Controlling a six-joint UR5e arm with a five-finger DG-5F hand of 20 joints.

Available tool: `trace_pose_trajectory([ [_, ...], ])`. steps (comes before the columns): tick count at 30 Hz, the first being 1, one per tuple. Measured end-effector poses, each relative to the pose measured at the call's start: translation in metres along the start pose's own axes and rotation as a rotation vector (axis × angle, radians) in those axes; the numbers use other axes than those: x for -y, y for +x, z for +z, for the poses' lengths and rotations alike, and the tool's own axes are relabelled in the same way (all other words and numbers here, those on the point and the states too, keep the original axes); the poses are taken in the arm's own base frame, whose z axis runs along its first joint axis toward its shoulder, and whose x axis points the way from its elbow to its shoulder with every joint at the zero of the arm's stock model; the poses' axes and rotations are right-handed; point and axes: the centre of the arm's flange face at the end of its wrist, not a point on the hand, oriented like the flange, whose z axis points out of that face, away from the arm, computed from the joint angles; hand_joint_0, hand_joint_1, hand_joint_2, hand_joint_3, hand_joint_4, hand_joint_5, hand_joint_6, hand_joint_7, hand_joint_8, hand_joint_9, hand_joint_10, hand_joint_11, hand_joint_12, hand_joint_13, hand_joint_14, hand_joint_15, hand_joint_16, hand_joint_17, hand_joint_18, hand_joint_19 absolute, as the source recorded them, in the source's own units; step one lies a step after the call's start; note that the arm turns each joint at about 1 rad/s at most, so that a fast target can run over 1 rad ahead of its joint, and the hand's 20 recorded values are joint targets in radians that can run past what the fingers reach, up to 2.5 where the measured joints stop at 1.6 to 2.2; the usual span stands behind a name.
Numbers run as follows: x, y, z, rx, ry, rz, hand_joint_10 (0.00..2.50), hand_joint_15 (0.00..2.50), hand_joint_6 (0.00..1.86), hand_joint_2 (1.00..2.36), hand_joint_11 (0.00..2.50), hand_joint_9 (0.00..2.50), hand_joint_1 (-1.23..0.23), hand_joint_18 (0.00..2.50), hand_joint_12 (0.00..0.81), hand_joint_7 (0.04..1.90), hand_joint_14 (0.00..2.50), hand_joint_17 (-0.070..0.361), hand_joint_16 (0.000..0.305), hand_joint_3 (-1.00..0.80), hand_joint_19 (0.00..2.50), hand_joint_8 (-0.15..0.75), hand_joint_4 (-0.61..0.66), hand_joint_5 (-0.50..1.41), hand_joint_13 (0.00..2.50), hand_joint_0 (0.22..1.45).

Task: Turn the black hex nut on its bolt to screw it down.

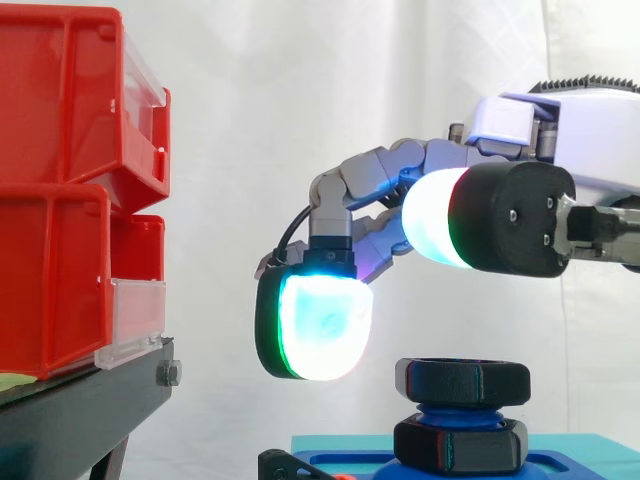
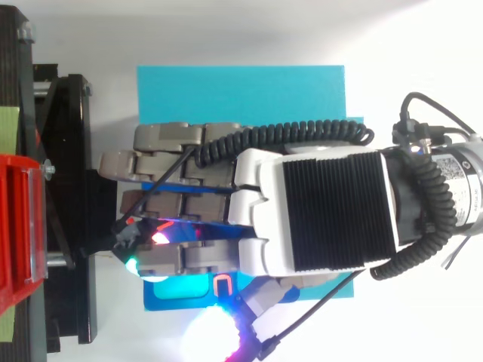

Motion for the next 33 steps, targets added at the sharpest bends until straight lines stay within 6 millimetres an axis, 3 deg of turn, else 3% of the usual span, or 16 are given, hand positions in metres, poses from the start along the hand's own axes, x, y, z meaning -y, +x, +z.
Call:
trace_pose_trajectory([
  [15,0.007,0.003,-0.007,-0.047,-0.028,-0.028,0.01,0.0,0.69,1.0,0.18,0.79,-0.16,0.4,0.282,1.07,0.0,0.099,0.044,-0.5,0.2,0.232,0.13,-0.05,0.49,0.5],
  [33,0.043,-0.001,-0.017,-0.053,-0.053,-0.045,0.01,0.0,0.71,1.0,0.18,0.79,-0.16,0.4,0.283,1.06,0.0,0.099,0.044,-0.5,0.21,0.239,0.14,-0.05,0.5,0.5],
])
